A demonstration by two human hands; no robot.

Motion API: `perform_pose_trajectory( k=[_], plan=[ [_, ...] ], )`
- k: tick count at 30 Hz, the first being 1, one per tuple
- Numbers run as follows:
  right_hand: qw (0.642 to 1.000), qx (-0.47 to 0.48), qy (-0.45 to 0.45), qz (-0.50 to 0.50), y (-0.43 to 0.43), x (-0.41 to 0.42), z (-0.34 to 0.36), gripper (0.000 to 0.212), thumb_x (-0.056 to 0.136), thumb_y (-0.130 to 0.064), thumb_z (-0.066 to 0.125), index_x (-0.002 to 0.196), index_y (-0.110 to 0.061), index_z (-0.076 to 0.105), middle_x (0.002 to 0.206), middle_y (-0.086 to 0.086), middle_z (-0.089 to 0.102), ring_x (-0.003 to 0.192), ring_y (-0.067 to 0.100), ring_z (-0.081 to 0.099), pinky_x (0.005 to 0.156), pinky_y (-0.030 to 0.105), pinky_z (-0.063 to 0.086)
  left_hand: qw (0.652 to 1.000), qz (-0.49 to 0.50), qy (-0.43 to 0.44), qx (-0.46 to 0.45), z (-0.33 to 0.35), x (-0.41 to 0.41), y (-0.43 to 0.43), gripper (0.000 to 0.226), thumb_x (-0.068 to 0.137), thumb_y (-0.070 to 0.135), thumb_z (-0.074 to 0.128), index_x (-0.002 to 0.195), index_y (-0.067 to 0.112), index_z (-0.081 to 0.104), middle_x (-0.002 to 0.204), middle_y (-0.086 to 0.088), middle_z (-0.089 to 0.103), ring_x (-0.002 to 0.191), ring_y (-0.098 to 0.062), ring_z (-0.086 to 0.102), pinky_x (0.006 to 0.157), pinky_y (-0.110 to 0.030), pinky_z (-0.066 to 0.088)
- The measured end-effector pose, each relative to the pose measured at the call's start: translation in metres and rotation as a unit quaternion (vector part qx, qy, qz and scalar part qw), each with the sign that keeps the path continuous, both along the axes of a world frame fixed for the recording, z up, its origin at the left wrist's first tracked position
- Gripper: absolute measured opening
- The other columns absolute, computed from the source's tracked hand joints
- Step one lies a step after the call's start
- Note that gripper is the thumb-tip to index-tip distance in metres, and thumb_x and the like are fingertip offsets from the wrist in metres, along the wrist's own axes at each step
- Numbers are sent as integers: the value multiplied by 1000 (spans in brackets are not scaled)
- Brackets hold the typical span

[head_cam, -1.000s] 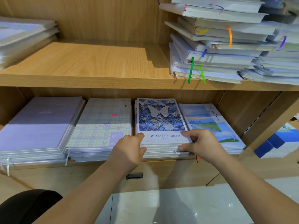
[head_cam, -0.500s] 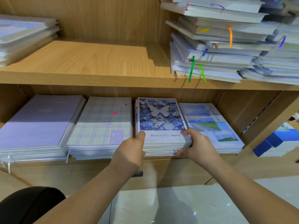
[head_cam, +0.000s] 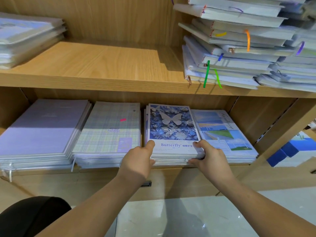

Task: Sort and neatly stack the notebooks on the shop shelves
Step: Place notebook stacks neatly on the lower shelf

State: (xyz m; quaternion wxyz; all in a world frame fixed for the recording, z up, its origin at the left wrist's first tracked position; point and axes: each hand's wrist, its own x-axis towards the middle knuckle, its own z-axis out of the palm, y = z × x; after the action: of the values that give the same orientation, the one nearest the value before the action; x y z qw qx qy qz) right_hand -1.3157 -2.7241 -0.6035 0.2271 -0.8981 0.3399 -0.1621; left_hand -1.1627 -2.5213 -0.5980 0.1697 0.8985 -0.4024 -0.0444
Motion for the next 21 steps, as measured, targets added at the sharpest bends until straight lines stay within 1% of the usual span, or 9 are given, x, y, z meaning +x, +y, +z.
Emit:
perform_pose_trajectory(
  k=[3, 5, 7, 8, 9, 11, 13, 17, 21],
  plan=[
    [999, 7, 29, 10, -1, 2, 4, 61, 72, -33, 92, 120, -35, 55, 97, -1, 67, 88, 22, 56, 68, 32, 42, 1000, -1, -13, 25, 4, -3, -3, 42, 101, 24, 59, 135, 19, 34, 84, -5, 60, 82, -27, 62, 67, -37, 50],
    [999, 25, 44, 12, -2, 4, 12, 79, 67, -37, 94, 130, -39, 47, 107, -7, 63, 94, 20, 54, 74, 35, 47, 999, -1, -26, 40, 8, -8, -3, 51, 100, 28, 59, 142, 20, 31, 93, -5, 62, 89, -28, 64, 70, -38, 53],
    [997, 55, 49, 9, -7, 4, 23, 101, 58, -42, 98, 143, -35, 42, 104, -16, 53, 94, 12, 53, 75, 29, 47, 999, 10, -31, 28, 11, -11, 3, 58, 98, 38, 58, 147, 24, 29, 97, -2, 64, 93, -26, 65, 69, -35, 50],
    [996, 62, 62, 8, -11, 2, 27, 101, 56, -46, 98, 141, -32, 46, 100, -19, 54, 85, 7, 54, 69, 24, 46, 999, 16, -40, 10, 13, -12, 8, 53, 98, 44, 57, 142, 27, 34, 94, 0, 64, 92, -25, 65, 67, -33, 46],
    [994, 74, 81, 10, -16, -1, 30, 90, 55, -51, 97, 131, -31, 54, 94, -20, 58, 74, 4, 57, 60, 20, 45, 998, 22, -55, -6, 14, -12, 14, 41, 97, 47, 55, 130, 28, 41, 90, 2, 62, 91, -24, 65, 65, -32, 42],
    [985, 128, 116, 13, -22, -5, 35, 61, 62, -56, 93, 105, -32, 57, 83, -10, 68, 57, 10, 65, 45, 24, 48, 997, 42, -56, -20, 16, -9, 22, 26, 96, 51, 55, 102, 27, 46, 83, 4, 59, 89, -23, 64, 63, -31, 39],
    [975, 159, 150, 45, -27, -4, 37, 46, 72, -55, 87, 95, -30, 57, 81, -2, 71, 54, 15, 70, 42, 29, 52, 998, 58, 9, -19, 15, -4, 21, 30, 93, 53, 59, 89, 26, 46, 80, 4, 56, 86, -22, 61, 64, -31, 41],
    [962, 188, 174, 89, -32, 6, 41, 44, 77, -55, 83, 95, -22, 59, 81, 4, 74, 60, 20, 74, 46, 30, 53, 994, 37, 101, -5, 7, 3, 8, 40, 93, 57, 61, 97, 18, 55, 84, 1, 63, 83, -19, 62, 66, -32, 47],
    [953, 194, 213, 97, -39, 14, 38, 46, 84, -53, 79, 99, -17, 54, 79, 9, 76, 63, 23, 75, 50, 31, 54, 994, 29, 107, -8, 1, 5, 1, 44, 97, 59, 54, 95, 14, 51, 81, 0, 56, 78, -18, 57, 62, -31, 36]
  ],
)
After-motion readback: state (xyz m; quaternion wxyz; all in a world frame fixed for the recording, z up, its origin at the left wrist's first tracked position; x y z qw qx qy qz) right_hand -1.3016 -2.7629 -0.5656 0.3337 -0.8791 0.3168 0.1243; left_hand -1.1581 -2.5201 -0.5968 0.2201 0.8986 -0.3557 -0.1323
